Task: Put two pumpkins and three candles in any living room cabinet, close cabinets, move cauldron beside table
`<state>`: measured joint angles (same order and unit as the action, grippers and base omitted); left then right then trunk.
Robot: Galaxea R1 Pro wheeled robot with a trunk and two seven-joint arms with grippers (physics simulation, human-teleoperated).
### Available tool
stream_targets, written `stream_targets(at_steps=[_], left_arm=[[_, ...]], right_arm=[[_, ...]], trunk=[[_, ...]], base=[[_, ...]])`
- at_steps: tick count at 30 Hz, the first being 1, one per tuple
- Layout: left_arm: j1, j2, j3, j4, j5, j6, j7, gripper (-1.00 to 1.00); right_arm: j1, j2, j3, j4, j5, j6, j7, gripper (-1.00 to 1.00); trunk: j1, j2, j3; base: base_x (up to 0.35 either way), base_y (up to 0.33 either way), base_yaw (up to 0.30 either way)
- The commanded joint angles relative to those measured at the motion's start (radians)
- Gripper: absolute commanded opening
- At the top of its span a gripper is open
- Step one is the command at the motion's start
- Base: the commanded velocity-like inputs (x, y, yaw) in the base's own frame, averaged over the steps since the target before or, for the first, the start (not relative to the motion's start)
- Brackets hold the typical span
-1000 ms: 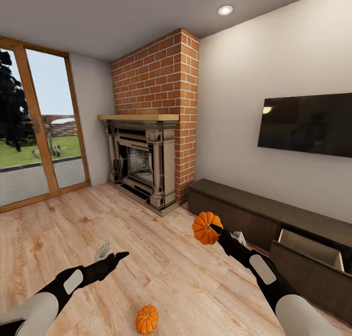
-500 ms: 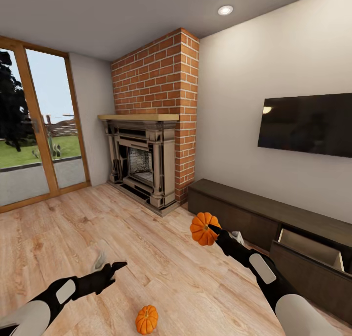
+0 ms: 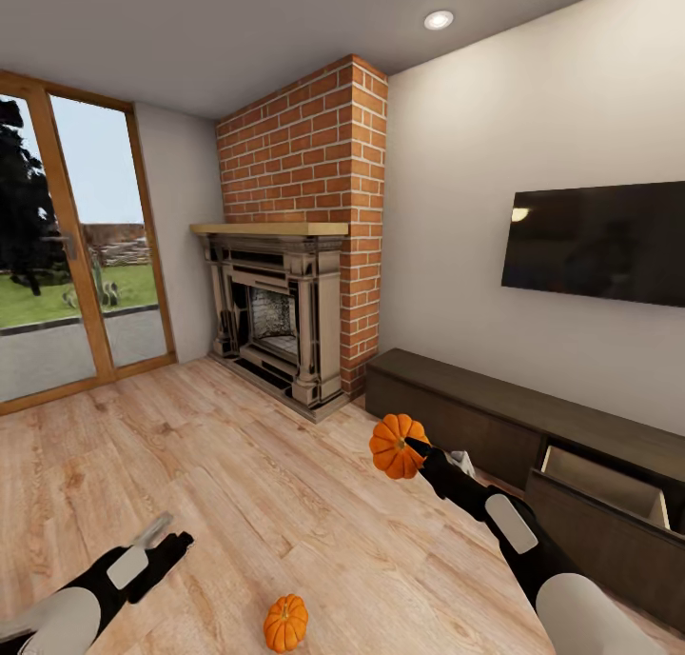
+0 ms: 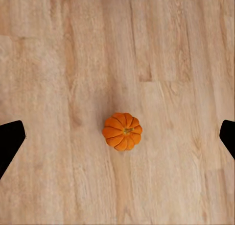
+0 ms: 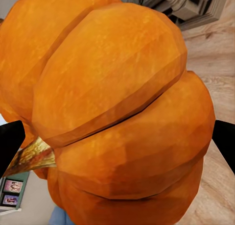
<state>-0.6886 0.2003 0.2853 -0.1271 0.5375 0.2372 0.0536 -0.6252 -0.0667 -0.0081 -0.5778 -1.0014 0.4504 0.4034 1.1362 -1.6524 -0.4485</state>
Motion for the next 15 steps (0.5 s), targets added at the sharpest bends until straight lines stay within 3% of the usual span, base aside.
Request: stream_targets(at_steps=[1,6,8,9,15], left_arm=[[0.002,-0.002,0.003,-0.002,0.008,-0.013,0.015,1.00],[0.061,-0.029,0.000,-0.002,0.007,-0.029,0.001,1.00],[0.074,-0.043,0.000,-0.002,0.010,-0.026,-0.058,1.00],[0.079,-0.049,0.000,-0.001,0.011,-0.019,-0.118,1.00],[0.106,-0.056,0.000,0.000,0.013,0.042,-0.349,1.00]], right_arm=[[-0.001,0.000,-0.001,0.000,-0.008,0.007,0.000,-1.00],[-0.001,-0.001,-0.001,0.001,-0.008,0.007,0.000,-1.00],[-0.001,-0.001,-0.001,0.001,-0.008,0.007,0.000,-1.00],[-0.001,-0.001,-0.001,0.001,-0.008,0.007,0.000,-1.00],[-0.001,0.000,-0.001,0.000,-0.008,0.007,0.000,-1.00]], trunk=[[0.000,-0.001,-0.001],[0.000,-0.001,-0.001],[0.000,-0.001,-0.001],[0.000,-0.001,-0.001],[0.000,-0.001,-0.001]], base=[[0.000,0.000,0.000],[0.000,0.000,0.000],[0.000,0.000,0.000],[0.000,0.000,0.000],[0.000,0.000,0.000]])
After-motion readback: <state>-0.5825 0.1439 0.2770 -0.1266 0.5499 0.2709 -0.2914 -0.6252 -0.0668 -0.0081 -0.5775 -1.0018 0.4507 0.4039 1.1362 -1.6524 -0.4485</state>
